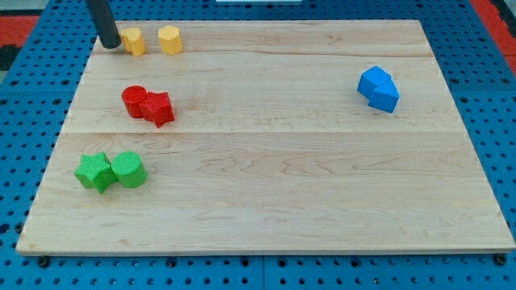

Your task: Slide the arm to the bottom left of the green star

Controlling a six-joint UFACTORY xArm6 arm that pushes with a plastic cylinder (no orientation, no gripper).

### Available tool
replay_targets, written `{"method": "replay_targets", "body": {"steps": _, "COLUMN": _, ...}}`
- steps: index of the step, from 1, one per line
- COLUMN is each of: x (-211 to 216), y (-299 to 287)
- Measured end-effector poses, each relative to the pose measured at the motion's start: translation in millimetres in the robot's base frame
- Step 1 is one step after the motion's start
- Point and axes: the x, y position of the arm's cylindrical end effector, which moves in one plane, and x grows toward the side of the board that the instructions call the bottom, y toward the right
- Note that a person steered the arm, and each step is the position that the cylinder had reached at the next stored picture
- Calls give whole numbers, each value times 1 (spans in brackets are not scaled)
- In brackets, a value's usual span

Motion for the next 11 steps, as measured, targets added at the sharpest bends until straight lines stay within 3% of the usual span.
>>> {"method": "replay_targets", "body": {"steps": 1, "x": 10, "y": 36}}
{"method": "replay_targets", "body": {"steps": 3, "x": 21, "y": 41}}
{"method": "replay_targets", "body": {"steps": 5, "x": 138, "y": 171}}
{"method": "replay_targets", "body": {"steps": 6, "x": 234, "y": 159}}
{"method": "replay_targets", "body": {"steps": 7, "x": 327, "y": 110}}
{"method": "replay_targets", "body": {"steps": 8, "x": 362, "y": 14}}
{"method": "replay_targets", "body": {"steps": 9, "x": 350, "y": -45}}
{"method": "replay_targets", "body": {"steps": 11, "x": 280, "y": -7}}
